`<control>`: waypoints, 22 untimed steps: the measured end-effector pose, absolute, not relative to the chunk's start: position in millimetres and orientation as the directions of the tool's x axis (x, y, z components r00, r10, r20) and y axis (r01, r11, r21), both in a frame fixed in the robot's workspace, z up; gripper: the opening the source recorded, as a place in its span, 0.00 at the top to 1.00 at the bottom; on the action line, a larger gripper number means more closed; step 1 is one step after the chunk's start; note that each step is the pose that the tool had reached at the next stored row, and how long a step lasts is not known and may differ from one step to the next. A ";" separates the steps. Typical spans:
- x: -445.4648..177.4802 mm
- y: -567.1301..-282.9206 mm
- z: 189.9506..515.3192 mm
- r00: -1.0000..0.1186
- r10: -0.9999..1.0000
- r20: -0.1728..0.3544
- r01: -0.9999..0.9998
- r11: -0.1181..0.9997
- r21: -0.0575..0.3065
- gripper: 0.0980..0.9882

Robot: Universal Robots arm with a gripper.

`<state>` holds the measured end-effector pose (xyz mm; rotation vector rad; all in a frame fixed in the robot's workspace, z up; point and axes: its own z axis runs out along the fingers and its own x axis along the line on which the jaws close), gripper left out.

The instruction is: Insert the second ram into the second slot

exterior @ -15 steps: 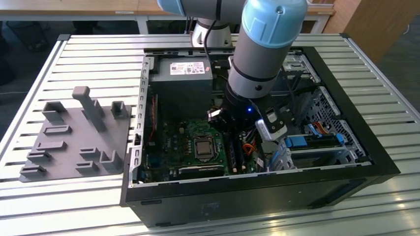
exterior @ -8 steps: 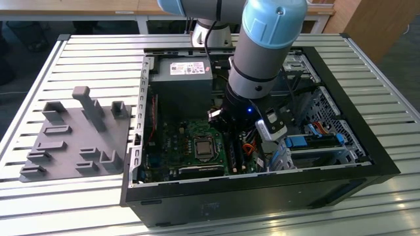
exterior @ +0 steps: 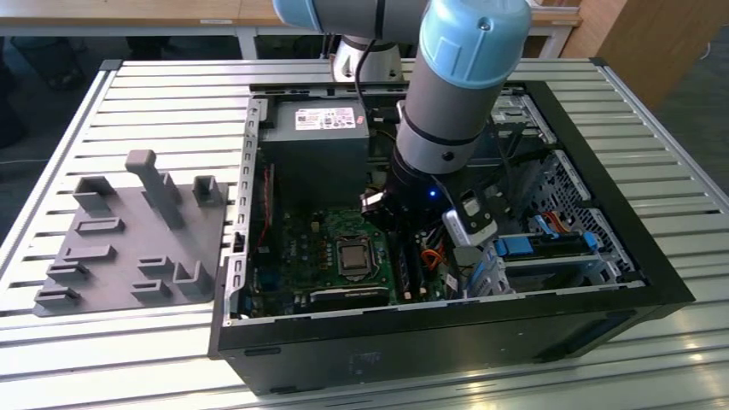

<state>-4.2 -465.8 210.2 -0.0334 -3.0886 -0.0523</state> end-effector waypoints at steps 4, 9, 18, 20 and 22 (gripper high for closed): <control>-4.2 -465.8 210.1 -0.998 0.021 0.053 0.023 0.999 0.033 0.96; -4.2 -465.7 210.0 -0.998 0.021 0.053 0.023 0.999 0.034 0.87; -4.2 -465.7 228.6 -0.998 0.021 0.053 0.023 0.999 0.033 0.87; -4.1 -465.4 231.8 -0.998 0.021 0.053 0.022 0.999 0.032 0.87; -4.2 -465.3 231.9 -0.998 0.021 0.053 0.022 0.999 0.032 0.89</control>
